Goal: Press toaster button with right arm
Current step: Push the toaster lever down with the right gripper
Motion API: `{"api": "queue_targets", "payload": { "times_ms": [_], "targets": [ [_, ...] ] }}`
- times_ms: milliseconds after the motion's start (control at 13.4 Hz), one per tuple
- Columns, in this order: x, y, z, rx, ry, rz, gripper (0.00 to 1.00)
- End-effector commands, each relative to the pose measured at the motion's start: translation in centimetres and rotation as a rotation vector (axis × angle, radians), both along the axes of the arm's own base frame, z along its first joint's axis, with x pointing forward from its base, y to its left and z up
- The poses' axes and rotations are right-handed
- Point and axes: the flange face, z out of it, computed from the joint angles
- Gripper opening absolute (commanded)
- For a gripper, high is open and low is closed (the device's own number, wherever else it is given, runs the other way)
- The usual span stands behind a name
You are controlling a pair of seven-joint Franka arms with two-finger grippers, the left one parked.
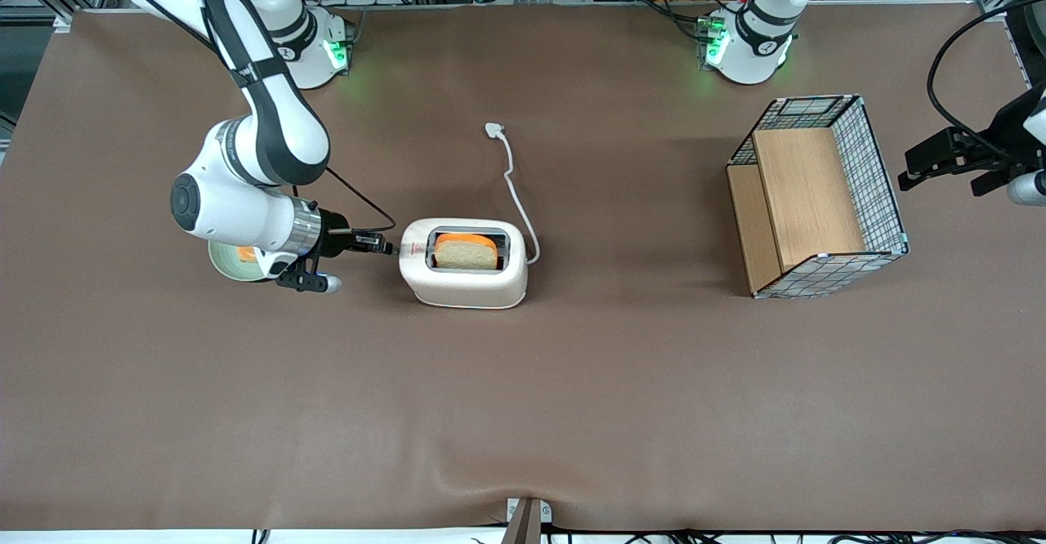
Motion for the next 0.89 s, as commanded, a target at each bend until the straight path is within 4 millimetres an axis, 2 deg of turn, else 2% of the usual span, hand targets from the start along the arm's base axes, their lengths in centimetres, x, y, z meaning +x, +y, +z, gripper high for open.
{"api": "queue_targets", "payload": {
  "times_ms": [0, 819],
  "targets": [
    [0.2, 0.4, -0.9, 0.006, -0.018, -0.015, 0.0],
    [0.2, 0.8, -2.9, -0.015, -0.022, -0.019, 0.0]
  ]
}}
